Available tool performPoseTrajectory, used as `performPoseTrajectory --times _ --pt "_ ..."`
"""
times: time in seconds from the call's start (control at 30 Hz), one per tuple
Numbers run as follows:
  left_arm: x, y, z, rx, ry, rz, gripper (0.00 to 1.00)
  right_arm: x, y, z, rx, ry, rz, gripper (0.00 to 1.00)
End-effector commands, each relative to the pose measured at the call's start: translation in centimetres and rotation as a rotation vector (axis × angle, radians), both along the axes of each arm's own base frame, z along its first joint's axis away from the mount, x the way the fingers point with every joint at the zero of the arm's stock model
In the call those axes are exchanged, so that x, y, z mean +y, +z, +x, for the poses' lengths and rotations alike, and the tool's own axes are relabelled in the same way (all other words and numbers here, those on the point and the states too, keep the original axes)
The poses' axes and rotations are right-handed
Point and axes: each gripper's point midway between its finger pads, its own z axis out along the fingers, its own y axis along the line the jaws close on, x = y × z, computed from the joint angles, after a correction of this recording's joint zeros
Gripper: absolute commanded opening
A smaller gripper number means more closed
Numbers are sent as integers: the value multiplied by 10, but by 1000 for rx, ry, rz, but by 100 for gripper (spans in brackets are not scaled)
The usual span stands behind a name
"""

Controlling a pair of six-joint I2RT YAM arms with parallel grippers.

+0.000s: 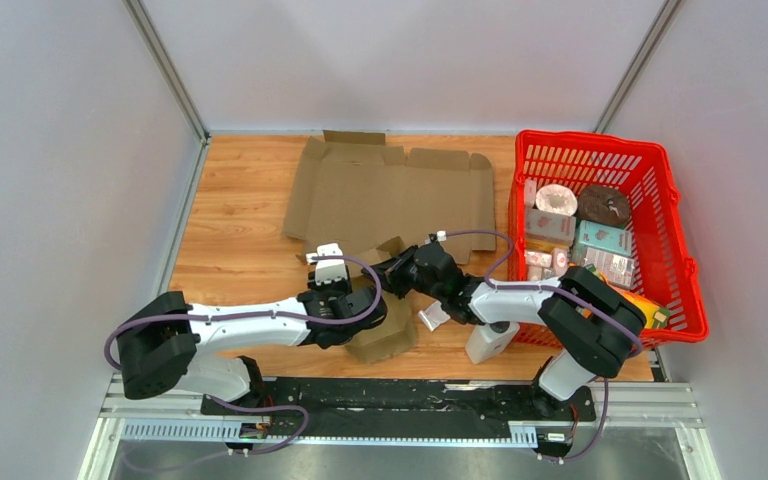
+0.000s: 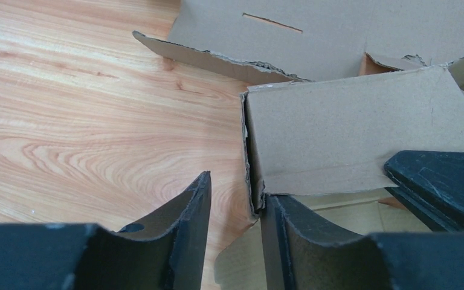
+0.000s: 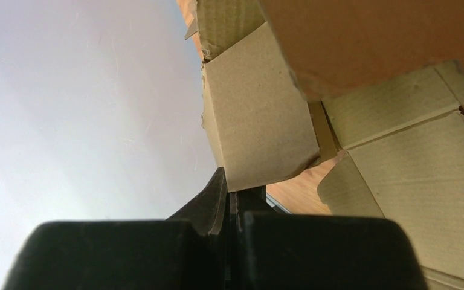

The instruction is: Fold the paper box

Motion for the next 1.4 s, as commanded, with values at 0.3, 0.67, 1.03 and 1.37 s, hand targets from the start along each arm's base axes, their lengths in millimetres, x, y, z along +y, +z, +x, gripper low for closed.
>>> performPoseTrajectory --times 0.3,0.67,1.03,1.37 --pt "2 2 12 -25 37 39 0 -8 10 -15 -64 59 -148 18" --pt "5 -7 -2 -27 -36 -110 0 -69 59 -32 -703 499 -745 80" --pt "5 -6 -4 -27 -39 -126 0 -39 76 -12 -692 638 -700 69" --pt "5 -7 -6 -47 -50 -170 0 0 41 2 -521 651 -613 54"
